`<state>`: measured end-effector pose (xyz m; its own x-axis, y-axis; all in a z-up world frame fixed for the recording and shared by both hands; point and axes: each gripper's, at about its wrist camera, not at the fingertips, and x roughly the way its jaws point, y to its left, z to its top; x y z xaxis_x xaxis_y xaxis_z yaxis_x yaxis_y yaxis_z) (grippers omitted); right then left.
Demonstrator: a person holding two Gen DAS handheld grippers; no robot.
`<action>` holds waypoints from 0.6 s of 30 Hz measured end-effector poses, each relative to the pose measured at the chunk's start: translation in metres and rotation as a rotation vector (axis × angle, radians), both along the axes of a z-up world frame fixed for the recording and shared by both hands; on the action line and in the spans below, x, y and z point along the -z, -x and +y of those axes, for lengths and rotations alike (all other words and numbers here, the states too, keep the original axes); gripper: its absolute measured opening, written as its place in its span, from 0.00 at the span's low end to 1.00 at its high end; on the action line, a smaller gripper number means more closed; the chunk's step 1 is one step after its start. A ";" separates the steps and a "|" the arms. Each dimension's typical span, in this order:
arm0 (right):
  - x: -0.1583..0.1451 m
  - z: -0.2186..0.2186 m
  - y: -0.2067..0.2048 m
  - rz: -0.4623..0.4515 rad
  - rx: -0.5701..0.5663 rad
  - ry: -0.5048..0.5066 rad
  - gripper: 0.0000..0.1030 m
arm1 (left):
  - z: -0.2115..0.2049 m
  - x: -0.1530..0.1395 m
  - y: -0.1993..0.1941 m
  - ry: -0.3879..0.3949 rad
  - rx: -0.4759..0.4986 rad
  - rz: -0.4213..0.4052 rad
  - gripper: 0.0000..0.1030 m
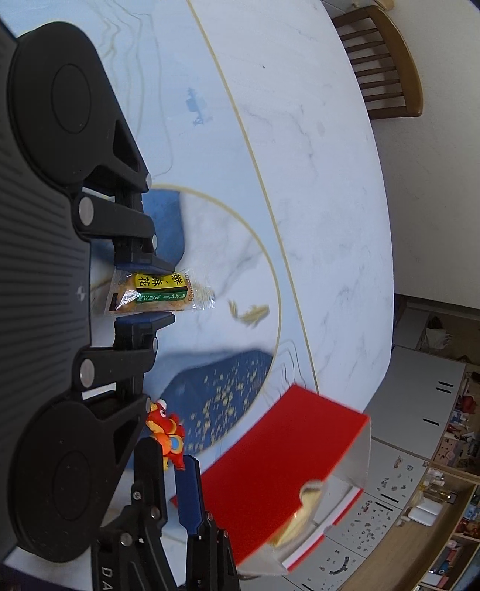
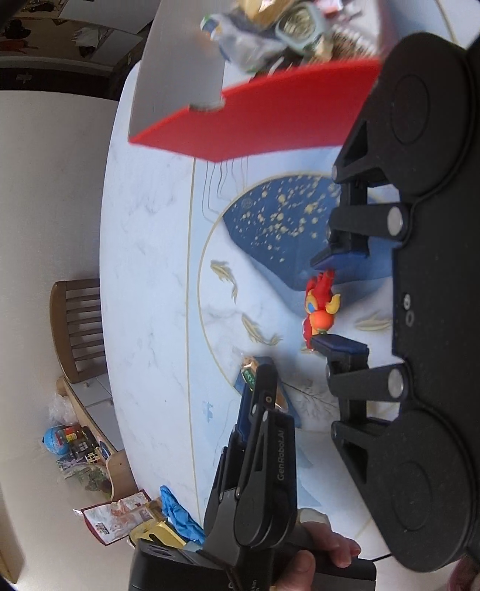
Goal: Organize objects
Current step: 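Grasp the snack packet with the left tool while the right tool grasps the red keychain, then carry the snack packet and keychain with both tools over the red box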
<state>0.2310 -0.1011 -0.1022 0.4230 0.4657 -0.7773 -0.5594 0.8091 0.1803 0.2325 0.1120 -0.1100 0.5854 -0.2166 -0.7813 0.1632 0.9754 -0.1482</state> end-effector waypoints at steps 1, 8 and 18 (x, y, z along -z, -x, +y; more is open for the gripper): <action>-0.003 -0.005 0.003 -0.001 0.003 -0.002 0.36 | -0.003 -0.003 0.003 0.001 0.001 0.000 0.19; -0.027 -0.043 0.015 -0.011 0.030 -0.035 0.35 | -0.029 -0.026 0.025 0.007 0.003 -0.006 0.19; -0.071 -0.098 0.022 -0.069 0.040 -0.097 0.35 | -0.076 -0.062 0.029 0.010 0.033 -0.051 0.19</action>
